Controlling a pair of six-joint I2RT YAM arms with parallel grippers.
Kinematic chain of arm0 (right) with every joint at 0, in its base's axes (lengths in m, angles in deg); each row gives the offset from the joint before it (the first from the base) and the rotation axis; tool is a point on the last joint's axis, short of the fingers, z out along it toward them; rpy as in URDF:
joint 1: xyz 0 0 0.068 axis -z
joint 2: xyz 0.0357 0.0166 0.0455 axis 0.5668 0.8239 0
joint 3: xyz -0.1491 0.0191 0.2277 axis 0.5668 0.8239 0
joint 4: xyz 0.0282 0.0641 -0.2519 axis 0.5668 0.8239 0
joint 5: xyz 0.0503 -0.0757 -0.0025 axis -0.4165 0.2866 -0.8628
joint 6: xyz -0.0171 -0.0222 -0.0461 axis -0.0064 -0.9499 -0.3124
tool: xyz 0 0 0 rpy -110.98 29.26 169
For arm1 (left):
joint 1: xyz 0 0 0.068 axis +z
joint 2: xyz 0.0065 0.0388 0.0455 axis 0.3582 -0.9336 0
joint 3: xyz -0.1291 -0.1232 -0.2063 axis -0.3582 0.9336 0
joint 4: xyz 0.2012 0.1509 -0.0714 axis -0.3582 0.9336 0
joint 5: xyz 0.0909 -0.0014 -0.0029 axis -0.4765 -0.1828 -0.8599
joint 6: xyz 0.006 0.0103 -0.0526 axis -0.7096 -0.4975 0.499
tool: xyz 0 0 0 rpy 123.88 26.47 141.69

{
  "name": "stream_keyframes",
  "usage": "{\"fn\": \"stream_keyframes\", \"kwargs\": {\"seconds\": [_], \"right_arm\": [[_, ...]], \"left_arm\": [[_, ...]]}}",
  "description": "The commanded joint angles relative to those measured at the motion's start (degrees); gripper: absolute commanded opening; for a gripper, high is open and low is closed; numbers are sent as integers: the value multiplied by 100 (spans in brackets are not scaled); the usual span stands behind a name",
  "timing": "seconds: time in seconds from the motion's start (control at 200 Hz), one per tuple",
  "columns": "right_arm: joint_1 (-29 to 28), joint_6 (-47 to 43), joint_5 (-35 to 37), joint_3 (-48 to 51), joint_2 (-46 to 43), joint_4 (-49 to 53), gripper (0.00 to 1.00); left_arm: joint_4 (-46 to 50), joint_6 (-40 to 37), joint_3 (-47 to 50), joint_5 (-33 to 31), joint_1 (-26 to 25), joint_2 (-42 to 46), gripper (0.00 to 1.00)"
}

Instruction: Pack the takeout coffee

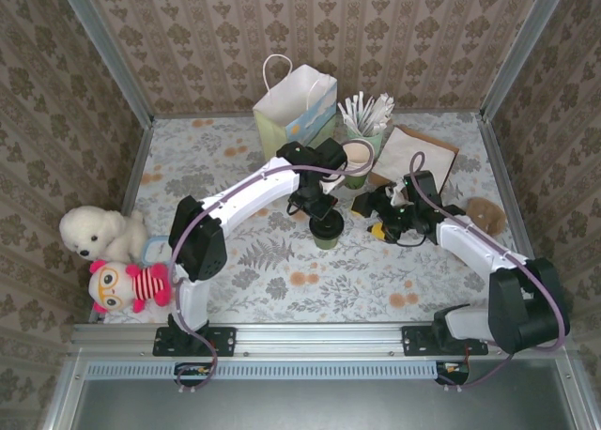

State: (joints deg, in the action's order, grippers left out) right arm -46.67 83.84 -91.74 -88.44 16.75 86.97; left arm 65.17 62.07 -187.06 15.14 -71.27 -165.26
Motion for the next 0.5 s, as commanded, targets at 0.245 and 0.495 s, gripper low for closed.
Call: {"fn": "stream_keyframes", "kwargs": {"seconds": [0.245,0.495], "right_arm": [[-50,18,-738,-275,714,-259,94],[-108,10,-716,-276,943,-310,94]], "left_arm": [[317,-204,-121,98,-44,-293,0],[227,-182,-11,96,-53,-239,0]]}}
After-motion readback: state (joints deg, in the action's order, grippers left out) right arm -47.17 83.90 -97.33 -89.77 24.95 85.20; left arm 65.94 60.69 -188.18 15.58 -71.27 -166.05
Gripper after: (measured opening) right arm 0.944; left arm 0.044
